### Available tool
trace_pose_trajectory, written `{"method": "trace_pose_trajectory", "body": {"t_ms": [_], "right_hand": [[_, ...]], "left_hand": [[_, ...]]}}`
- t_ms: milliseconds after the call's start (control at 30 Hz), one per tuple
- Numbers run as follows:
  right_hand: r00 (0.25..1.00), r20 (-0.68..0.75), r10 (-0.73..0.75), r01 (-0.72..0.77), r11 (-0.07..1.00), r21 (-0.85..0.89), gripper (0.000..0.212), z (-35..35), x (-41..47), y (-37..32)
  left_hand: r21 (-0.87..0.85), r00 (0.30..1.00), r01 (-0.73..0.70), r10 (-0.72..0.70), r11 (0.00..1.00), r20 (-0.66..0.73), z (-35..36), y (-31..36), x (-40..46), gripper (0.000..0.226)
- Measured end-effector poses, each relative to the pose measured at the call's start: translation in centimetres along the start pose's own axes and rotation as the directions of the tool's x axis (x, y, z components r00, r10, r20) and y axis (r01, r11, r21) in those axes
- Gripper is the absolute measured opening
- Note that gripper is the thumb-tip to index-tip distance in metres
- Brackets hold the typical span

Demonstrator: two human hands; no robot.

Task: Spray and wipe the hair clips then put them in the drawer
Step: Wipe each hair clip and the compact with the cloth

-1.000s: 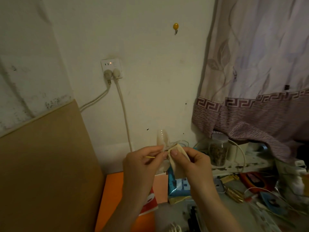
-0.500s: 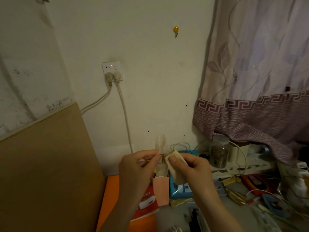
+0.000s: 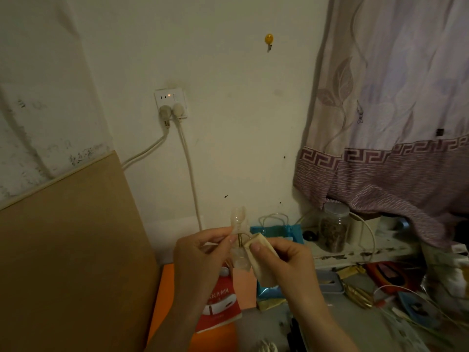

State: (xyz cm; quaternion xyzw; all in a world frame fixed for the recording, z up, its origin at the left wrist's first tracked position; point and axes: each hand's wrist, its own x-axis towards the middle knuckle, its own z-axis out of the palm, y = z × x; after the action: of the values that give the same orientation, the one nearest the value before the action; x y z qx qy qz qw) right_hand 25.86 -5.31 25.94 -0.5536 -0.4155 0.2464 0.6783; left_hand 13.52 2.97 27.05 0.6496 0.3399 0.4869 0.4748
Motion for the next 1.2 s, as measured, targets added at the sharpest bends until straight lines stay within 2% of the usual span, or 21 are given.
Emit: {"method": "trace_pose_trajectory", "body": {"t_ms": [33, 67, 133, 267, 400, 500, 700, 867, 1033, 1200], "right_hand": [[1.0, 0.003, 0.008, -0.008, 1.0, -0.004, 0.011, -0.1, -0.1, 0.2], [1.0, 0.001, 0.018, -0.018, 1.0, 0.002, 0.012, -0.2, -0.2, 0.3], [0.999, -0.022, 0.037, -0.036, 0.998, 0.042, 0.014, -0.6, -0.1, 0.4], [0.998, -0.067, 0.022, -0.014, 0.994, 0.11, 0.018, -1.8, 0.7, 0.1], [0.997, -0.067, 0.035, -0.026, 0.99, 0.139, 0.019, -2.4, 1.8, -0.3], [0.999, -0.036, 0.032, -0.027, 0.989, 0.144, 0.038, -2.4, 2.4, -0.5], [0.997, 0.001, 0.072, -0.071, 0.977, 0.201, 0.025, -1.8, 2.9, -0.8], [0.983, 0.148, 0.113, -0.144, 0.964, 0.222, 0.028, -1.7, 2.7, -0.2], [0.944, 0.28, 0.172, -0.247, 0.933, 0.26, 0.028, -1.7, 2.5, 0.5], [0.932, 0.303, 0.197, -0.294, 0.902, 0.316, 0.026, -1.7, 2.2, 0.9]], "left_hand": [[0.018, 1.0, -0.006, 0.006, 1.0, -0.016, -0.2, -0.2, 0.2, 0.042], [0.066, 0.999, -0.02, 0.022, 0.998, -0.034, -0.5, -0.3, 0.3, 0.029], [0.039, 0.999, -0.022, 0.024, 0.999, -0.046, -0.9, -0.3, 0.6, 0.015], [-0.082, 0.999, 0.031, -0.031, 0.996, -0.008, -1.5, -0.3, 0.9, 0.016], [-0.121, 0.997, 0.066, -0.059, 0.991, 0.057, -1.5, -0.1, 0.7, 0.015], [-0.111, 0.993, 0.081, -0.071, 0.99, 0.096, -1.2, 0.1, 0.4, 0.014], [-0.089, 0.986, 0.069, -0.054, 0.994, 0.158, -0.9, 0.4, -0.1, 0.013], [-0.117, 0.983, 0.052, -0.03, 0.992, 0.18, -0.5, 0.7, -0.4, 0.025], [-0.159, 0.983, 0.092, -0.064, 0.983, 0.171, -0.5, 0.9, -0.4, 0.026], [-0.142, 0.975, 0.12, -0.089, 0.983, 0.204, -0.5, 0.9, -0.3, 0.025]]}}
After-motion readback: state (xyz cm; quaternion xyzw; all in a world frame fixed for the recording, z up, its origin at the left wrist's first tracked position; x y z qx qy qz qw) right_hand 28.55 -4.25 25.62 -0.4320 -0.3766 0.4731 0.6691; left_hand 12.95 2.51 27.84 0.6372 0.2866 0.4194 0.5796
